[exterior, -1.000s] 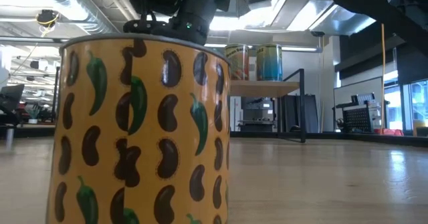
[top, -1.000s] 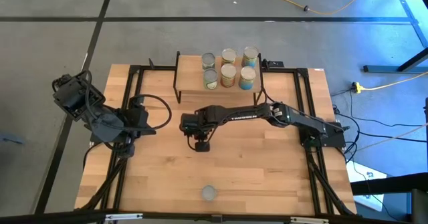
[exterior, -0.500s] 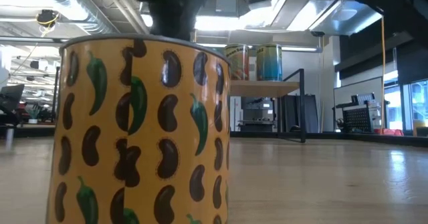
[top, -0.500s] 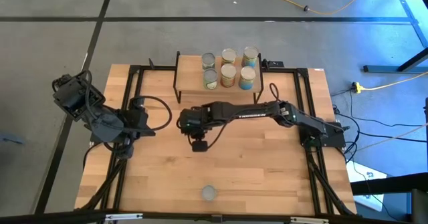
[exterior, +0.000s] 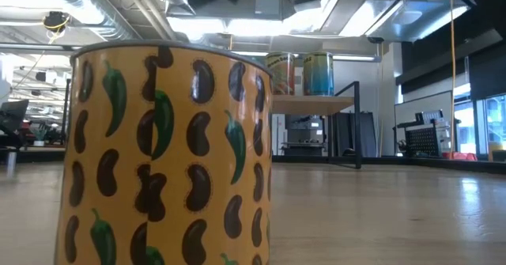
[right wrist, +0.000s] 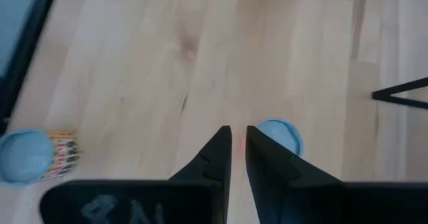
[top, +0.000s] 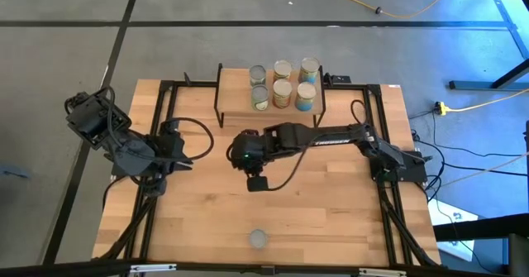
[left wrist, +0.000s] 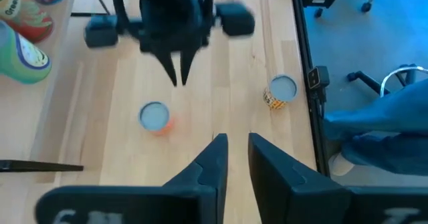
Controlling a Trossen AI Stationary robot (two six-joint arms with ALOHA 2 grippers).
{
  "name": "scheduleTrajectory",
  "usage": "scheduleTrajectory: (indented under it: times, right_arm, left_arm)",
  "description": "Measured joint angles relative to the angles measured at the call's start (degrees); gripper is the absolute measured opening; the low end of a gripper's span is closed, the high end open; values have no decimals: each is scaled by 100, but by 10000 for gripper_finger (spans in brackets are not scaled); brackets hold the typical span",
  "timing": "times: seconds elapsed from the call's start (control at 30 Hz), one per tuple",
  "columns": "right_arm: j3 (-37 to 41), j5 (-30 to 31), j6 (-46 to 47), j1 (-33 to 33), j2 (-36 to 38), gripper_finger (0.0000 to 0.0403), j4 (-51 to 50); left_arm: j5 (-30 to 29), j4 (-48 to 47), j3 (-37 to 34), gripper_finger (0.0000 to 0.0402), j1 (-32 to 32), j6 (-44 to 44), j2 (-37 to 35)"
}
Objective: Pick and place cans onto a shelf
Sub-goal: Put the canned beans on the shelf
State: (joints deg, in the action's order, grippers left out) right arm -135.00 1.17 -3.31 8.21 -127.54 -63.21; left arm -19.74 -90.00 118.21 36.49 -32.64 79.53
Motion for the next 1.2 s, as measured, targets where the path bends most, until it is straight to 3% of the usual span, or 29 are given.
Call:
scheduleTrajectory:
  times: [0.23, 0.4, 0.57, 0.83, 1.03, 1.2]
  right_arm:
    - [0, 484, 1, 209, 618, 48, -441]
    - [0, 531, 157, 415, 1273, 48, -704]
    - [0, 588, 122, 642, 1877, 48, -956]
    - [0, 1860, 154, 868, 2741, 48, -1588]
    - [0, 1936, 131, 867, 3192, 48, -1994]
    - [0, 1937, 131, 866, 3456, 48, -2516]
  left_arm:
    - [-128, 3, -259, 66, 0, 998, -1]
    - [-222, 106, -1027, 66, 0, 2175, 7]
    - [-190, 639, -1959, 66, -13, 2374, 7]
    - [521, 3101, -3289, 66, -327, 1507, 9]
    - [552, 5568, -4336, 66, -355, 1170, 107]
    - [503, 7060, -4869, 66, -358, 441, 514]
